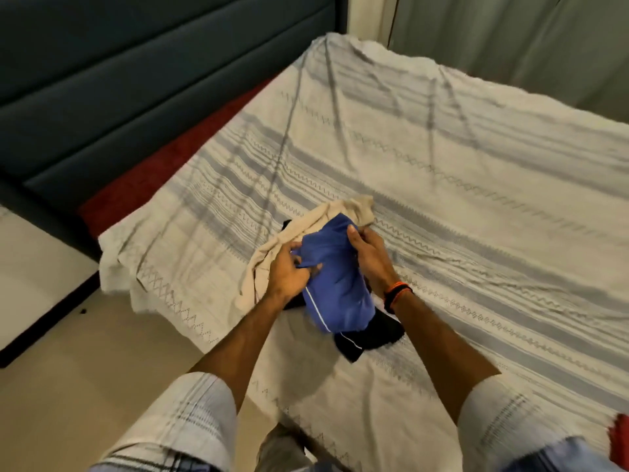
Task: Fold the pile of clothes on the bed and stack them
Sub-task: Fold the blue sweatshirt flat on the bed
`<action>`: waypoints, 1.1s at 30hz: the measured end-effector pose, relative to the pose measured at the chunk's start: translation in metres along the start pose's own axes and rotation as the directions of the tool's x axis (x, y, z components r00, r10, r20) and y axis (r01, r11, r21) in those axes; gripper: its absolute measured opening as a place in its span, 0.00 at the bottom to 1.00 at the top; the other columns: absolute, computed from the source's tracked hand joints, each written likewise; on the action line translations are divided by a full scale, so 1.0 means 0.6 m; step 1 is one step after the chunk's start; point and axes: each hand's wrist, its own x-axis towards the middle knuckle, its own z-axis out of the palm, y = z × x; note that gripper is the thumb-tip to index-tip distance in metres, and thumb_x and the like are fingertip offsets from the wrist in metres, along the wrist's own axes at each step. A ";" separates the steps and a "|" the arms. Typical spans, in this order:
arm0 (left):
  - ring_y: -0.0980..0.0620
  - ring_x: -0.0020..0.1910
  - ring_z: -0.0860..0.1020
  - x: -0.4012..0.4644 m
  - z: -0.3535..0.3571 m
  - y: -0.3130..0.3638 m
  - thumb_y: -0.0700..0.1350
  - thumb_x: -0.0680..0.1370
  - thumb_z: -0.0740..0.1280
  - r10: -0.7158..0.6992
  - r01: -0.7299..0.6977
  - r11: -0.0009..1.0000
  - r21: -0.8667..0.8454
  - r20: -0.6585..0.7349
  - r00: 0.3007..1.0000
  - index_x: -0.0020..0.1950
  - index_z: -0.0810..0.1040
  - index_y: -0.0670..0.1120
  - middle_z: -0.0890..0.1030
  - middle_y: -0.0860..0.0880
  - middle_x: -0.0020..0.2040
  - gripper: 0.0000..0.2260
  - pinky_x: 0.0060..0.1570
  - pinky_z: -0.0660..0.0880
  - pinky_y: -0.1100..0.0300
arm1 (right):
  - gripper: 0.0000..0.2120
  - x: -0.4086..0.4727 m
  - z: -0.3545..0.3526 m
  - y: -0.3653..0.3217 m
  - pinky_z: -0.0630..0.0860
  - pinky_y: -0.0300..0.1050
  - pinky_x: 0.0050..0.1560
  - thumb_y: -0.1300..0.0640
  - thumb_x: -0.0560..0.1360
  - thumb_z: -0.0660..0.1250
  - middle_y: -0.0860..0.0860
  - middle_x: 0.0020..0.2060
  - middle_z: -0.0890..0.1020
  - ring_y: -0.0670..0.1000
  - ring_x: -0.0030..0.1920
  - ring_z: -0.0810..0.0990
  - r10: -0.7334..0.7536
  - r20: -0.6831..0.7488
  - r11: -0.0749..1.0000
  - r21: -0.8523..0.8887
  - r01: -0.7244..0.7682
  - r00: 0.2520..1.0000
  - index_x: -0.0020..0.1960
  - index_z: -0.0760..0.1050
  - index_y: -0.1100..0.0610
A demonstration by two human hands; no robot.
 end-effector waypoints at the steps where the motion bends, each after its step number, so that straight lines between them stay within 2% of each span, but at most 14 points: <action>1: 0.50 0.38 0.81 -0.013 -0.003 0.018 0.36 0.71 0.76 -0.020 0.022 0.995 -0.094 0.022 1.000 0.53 0.75 0.45 0.82 0.44 0.44 0.15 0.43 0.79 0.53 | 0.31 -0.005 -0.008 -0.011 0.75 0.61 0.52 0.30 0.70 0.63 0.57 0.43 0.80 0.56 0.46 0.79 -0.031 -0.009 1.000 0.001 0.031 0.999 0.47 0.76 0.60; 3: 0.52 0.29 0.79 -0.046 -0.010 0.055 0.31 0.75 0.70 -0.004 0.015 0.971 -0.240 0.046 0.999 0.47 0.79 0.40 0.80 0.42 0.36 0.05 0.35 0.77 0.57 | 0.32 -0.022 -0.023 -0.033 0.75 0.62 0.51 0.30 0.69 0.64 0.60 0.43 0.79 0.56 0.44 0.77 -0.072 -0.017 0.997 0.003 0.072 0.997 0.47 0.75 0.61; 6: 0.51 0.32 0.79 -0.092 -0.016 0.104 0.31 0.77 0.66 0.042 -0.022 0.944 -0.329 0.054 0.998 0.50 0.81 0.40 0.80 0.44 0.35 0.07 0.32 0.77 0.62 | 0.34 -0.049 -0.036 -0.051 0.76 0.66 0.52 0.29 0.68 0.64 0.65 0.47 0.79 0.63 0.46 0.79 -0.121 -0.014 0.992 -0.020 0.121 0.993 0.46 0.74 0.62; 10: 0.50 0.44 0.82 -0.130 -0.021 0.152 0.33 0.78 0.66 0.172 -0.135 0.924 -0.357 0.074 0.982 0.55 0.80 0.37 0.82 0.43 0.45 0.07 0.46 0.79 0.60 | 0.33 -0.070 -0.056 -0.064 0.77 0.66 0.48 0.31 0.69 0.63 0.66 0.43 0.78 0.68 0.45 0.78 -0.163 -0.029 0.984 -0.077 0.160 0.986 0.42 0.71 0.64; 12: 0.50 0.48 0.81 -0.136 -0.025 0.173 0.39 0.79 0.67 0.206 -0.160 0.913 -0.375 0.086 0.975 0.55 0.80 0.38 0.83 0.44 0.48 0.07 0.50 0.78 0.60 | 0.31 -0.078 -0.065 -0.072 0.78 0.66 0.44 0.33 0.70 0.64 0.61 0.36 0.76 0.62 0.39 0.77 -0.153 -0.008 0.981 -0.123 0.151 0.988 0.40 0.70 0.65; 15: 0.49 0.47 0.79 -0.142 -0.037 0.212 0.43 0.81 0.66 0.270 -0.207 0.891 -0.405 0.106 0.957 0.52 0.79 0.40 0.81 0.45 0.47 0.07 0.49 0.76 0.58 | 0.17 -0.123 -0.073 -0.124 0.77 0.53 0.37 0.50 0.78 0.68 0.57 0.35 0.79 0.56 0.38 0.78 -0.126 -0.040 0.980 -0.162 0.118 0.991 0.36 0.74 0.60; 18: 0.51 0.44 0.77 -0.147 -0.054 0.238 0.44 0.81 0.65 0.365 -0.304 0.896 -0.324 0.149 0.919 0.46 0.77 0.45 0.80 0.47 0.44 0.05 0.48 0.74 0.56 | 0.04 -0.149 -0.079 -0.165 0.75 0.41 0.35 0.60 0.78 0.68 0.56 0.42 0.83 0.52 0.39 0.79 -0.103 -0.042 0.992 -0.082 0.099 0.994 0.45 0.78 0.60; 19: 0.52 0.42 0.77 -0.152 -0.058 0.242 0.44 0.81 0.65 0.399 -0.342 0.895 -0.285 0.176 0.900 0.45 0.77 0.45 0.80 0.48 0.42 0.06 0.45 0.74 0.59 | 0.03 -0.156 -0.080 -0.175 0.75 0.41 0.37 0.60 0.78 0.69 0.54 0.44 0.83 0.52 0.41 0.80 -0.128 -0.038 0.988 -0.088 0.124 0.991 0.50 0.78 0.60; 21: 0.57 0.36 0.75 -0.165 -0.068 0.257 0.42 0.82 0.63 0.471 -0.430 0.879 -0.206 0.232 0.851 0.45 0.75 0.46 0.78 0.50 0.38 0.07 0.38 0.71 0.65 | 0.13 -0.171 -0.084 -0.205 0.76 0.41 0.46 0.62 0.76 0.70 0.52 0.54 0.81 0.49 0.51 0.80 -0.219 0.039 0.964 -0.147 0.222 0.975 0.60 0.76 0.57; 23: 0.61 0.33 0.75 -0.174 -0.076 0.270 0.40 0.82 0.62 0.543 -0.510 0.839 -0.191 0.246 0.802 0.47 0.75 0.44 0.77 0.51 0.37 0.05 0.37 0.71 0.68 | 0.26 -0.184 -0.084 -0.228 0.75 0.44 0.58 0.66 0.74 0.72 0.48 0.64 0.77 0.47 0.63 0.75 -0.293 0.241 0.907 -0.235 0.348 0.925 0.68 0.71 0.52; 25: 0.60 0.34 0.77 -0.178 -0.087 0.282 0.38 0.82 0.62 0.608 -0.574 0.794 -0.202 0.248 0.754 0.49 0.76 0.42 0.79 0.49 0.37 0.04 0.38 0.73 0.67 | 0.30 -0.198 -0.077 -0.245 0.71 0.48 0.65 0.66 0.73 0.73 0.45 0.67 0.76 0.46 0.68 0.73 -0.290 0.399 0.868 -0.273 0.415 0.870 0.70 0.70 0.50; 28: 0.54 0.39 0.79 -0.177 -0.107 0.299 0.37 0.80 0.64 0.666 -0.638 0.745 -0.197 0.273 0.694 0.49 0.77 0.41 0.81 0.46 0.41 0.03 0.43 0.77 0.60 | 0.24 -0.204 -0.068 -0.263 0.76 0.52 0.64 0.63 0.73 0.74 0.52 0.60 0.82 0.51 0.62 0.80 -0.296 0.401 0.881 -0.237 0.410 0.867 0.67 0.75 0.58; 30: 0.52 0.42 0.80 -0.172 -0.121 0.299 0.43 0.77 0.67 0.689 -0.672 0.723 -0.162 0.250 0.680 0.48 0.80 0.44 0.82 0.47 0.42 0.04 0.47 0.78 0.56 | 0.17 -0.205 -0.065 -0.271 0.79 0.58 0.55 0.53 0.70 0.77 0.55 0.49 0.85 0.52 0.50 0.83 -0.376 0.289 0.808 -0.363 0.464 0.880 0.54 0.80 0.60; 33: 0.53 0.42 0.81 -0.174 -0.133 0.286 0.51 0.73 0.69 0.691 -0.687 0.720 -0.098 0.196 0.696 0.48 0.82 0.45 0.84 0.48 0.42 0.11 0.47 0.79 0.55 | 0.08 -0.214 -0.065 -0.287 0.76 0.53 0.44 0.53 0.72 0.75 0.54 0.37 0.81 0.49 0.38 0.77 -0.464 0.187 0.737 -0.460 0.494 0.866 0.42 0.78 0.55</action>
